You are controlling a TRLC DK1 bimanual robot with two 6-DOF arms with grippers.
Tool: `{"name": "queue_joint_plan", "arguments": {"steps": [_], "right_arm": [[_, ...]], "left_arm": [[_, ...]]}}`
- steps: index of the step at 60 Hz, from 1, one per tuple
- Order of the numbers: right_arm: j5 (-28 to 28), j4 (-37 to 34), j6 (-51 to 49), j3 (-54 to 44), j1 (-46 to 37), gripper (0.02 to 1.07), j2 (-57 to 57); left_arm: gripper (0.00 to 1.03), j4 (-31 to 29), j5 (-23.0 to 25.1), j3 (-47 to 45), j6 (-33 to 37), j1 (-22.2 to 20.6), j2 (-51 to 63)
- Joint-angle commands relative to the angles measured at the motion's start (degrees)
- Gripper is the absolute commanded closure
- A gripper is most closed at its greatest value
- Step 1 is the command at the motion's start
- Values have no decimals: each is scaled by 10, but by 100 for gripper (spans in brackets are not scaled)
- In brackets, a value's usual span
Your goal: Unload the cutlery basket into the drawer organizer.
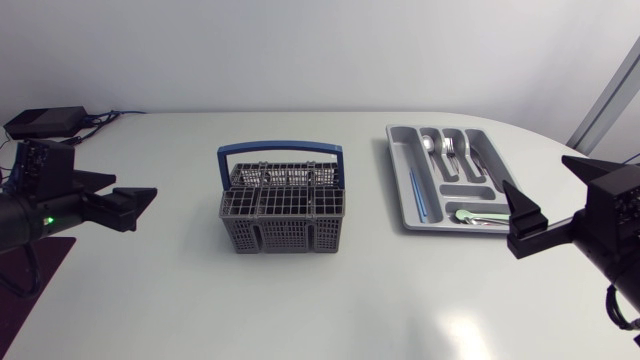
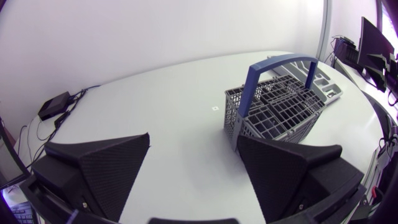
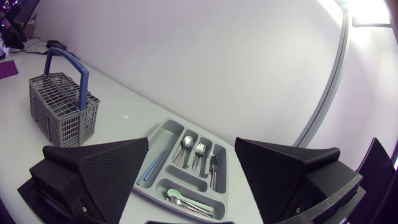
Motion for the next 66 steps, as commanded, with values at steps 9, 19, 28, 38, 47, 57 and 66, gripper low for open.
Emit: {"name": "queue_joint_plan", "arguments": {"steps": [9, 19, 28, 38, 47, 57, 66], "right_arm": [[-13, 33, 37, -53, -57, 6, -25], [-34, 53, 50, -75, -87, 6, -58], [-34, 66, 52, -99, -100, 6, -93], [-32, 55, 50, -111, -103, 6, -127], [-21, 41, 69, -121, -94, 6, -148], [-13, 26, 104, -133, -79, 6, -171], [-6, 12, 135, -144, -65, 6, -191]], "left_arm": [[5, 26, 5, -45, -30, 12, -60], [5, 29, 3, -58, -39, 23, -91], [5, 42, 3, -81, -46, 34, -145], [5, 50, -11, -110, -46, 29, -211], [5, 56, -33, -138, -62, 14, -251], [5, 65, -62, -173, -84, -5, -299], [5, 73, -88, -205, -103, -22, -342]]}}
